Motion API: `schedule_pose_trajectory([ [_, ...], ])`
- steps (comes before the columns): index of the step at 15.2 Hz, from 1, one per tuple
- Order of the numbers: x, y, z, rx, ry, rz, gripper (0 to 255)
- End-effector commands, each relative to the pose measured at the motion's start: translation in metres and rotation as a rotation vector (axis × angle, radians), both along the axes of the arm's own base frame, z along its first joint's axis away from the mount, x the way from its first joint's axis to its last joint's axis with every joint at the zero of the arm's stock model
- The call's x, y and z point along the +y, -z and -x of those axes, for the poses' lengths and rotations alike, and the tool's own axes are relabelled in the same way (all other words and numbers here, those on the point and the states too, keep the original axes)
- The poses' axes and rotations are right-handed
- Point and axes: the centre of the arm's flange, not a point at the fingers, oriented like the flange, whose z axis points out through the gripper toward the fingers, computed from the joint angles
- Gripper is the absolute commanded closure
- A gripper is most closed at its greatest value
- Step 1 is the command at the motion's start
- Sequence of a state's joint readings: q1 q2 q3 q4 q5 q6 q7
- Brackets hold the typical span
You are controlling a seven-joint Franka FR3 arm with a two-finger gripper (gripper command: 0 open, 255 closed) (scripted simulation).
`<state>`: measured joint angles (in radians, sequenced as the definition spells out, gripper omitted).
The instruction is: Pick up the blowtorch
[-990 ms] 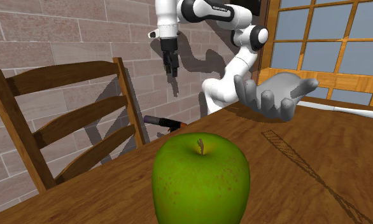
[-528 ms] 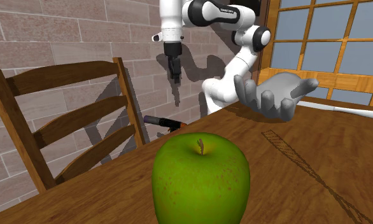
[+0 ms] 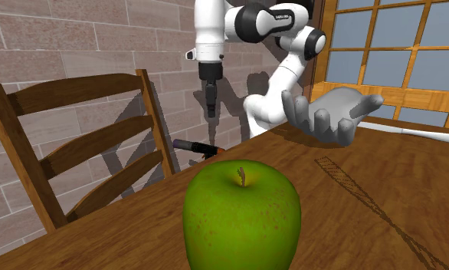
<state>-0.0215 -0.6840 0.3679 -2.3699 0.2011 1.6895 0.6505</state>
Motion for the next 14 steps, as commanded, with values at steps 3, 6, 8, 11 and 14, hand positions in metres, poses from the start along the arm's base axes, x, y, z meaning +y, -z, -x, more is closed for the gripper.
schedule_pose_trajectory([
  [3,0.046,0.016,-0.019,-0.023,0.117,0.004,0],
  [6,0.078,0.027,-0.038,-0.039,0.201,0.007,0],
  [8,0.098,0.035,-0.053,-0.050,0.257,0.009,0],
  [11,0.120,0.043,-0.071,-0.062,0.321,0.012,0],
  [14,0.120,0.059,-0.071,-0.062,0.321,0.012,0],
])
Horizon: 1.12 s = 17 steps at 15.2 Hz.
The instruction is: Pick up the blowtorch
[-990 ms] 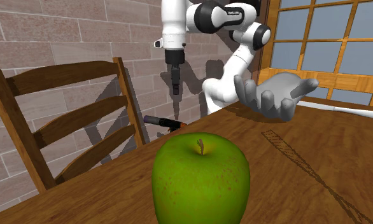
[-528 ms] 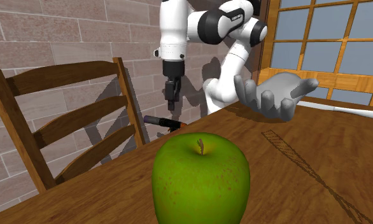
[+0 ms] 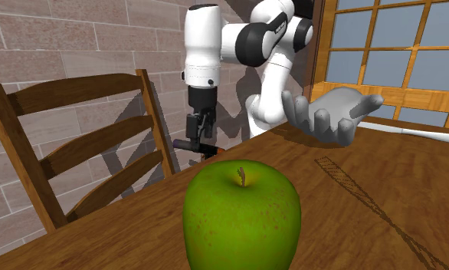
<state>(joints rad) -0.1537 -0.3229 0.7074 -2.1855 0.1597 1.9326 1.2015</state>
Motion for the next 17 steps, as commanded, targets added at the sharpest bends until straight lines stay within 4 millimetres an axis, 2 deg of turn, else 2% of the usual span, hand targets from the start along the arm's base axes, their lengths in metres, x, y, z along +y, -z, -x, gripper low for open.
schedule_pose_trajectory([
  [1,0.001,0.010,0.000,-0.001,0.003,0.000,0],
  [4,0.001,0.029,0.000,-0.001,0.003,0.000,0],
  [6,0.001,0.029,0.000,-0.001,0.003,0.000,0],
  [7,0.002,0.029,-0.001,-0.001,0.003,0.000,255],
  [16,0.001,0.029,0.000,-0.001,0.003,0.000,255],
  [17,0.001,0.024,0.000,-0.001,0.003,0.000,255],
])
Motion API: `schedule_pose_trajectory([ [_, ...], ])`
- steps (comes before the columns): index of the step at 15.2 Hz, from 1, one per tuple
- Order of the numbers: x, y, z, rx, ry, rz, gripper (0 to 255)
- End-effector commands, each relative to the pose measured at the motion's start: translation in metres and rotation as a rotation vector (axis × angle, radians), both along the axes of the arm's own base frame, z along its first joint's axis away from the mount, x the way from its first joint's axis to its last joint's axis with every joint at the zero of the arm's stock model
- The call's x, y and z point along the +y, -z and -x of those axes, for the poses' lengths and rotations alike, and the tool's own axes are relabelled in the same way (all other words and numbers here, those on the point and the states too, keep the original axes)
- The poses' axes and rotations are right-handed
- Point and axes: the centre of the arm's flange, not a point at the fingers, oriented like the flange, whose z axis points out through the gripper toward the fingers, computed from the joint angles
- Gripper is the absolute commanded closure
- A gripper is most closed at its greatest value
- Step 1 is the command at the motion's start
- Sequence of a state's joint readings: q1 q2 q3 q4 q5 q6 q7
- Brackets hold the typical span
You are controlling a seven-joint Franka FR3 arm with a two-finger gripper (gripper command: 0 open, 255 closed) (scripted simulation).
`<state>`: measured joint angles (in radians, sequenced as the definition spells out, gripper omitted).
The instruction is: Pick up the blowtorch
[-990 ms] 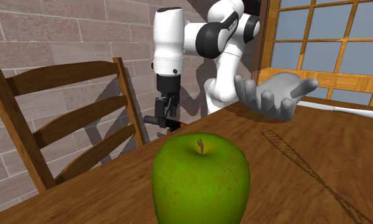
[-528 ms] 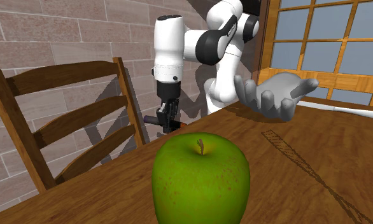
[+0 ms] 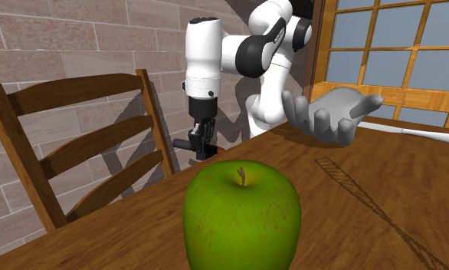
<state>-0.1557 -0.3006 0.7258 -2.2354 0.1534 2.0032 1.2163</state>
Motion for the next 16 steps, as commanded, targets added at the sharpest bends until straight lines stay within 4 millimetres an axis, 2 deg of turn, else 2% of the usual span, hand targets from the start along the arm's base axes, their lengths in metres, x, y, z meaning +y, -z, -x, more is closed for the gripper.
schedule_pose_trajectory([
  [1,0.000,-0.008,0.000,0.000,0.000,0.000,255],
  [14,0.000,-0.077,0.000,0.000,0.000,0.000,255],
  [16,0.000,-0.078,0.000,0.000,0.000,0.000,255],
])
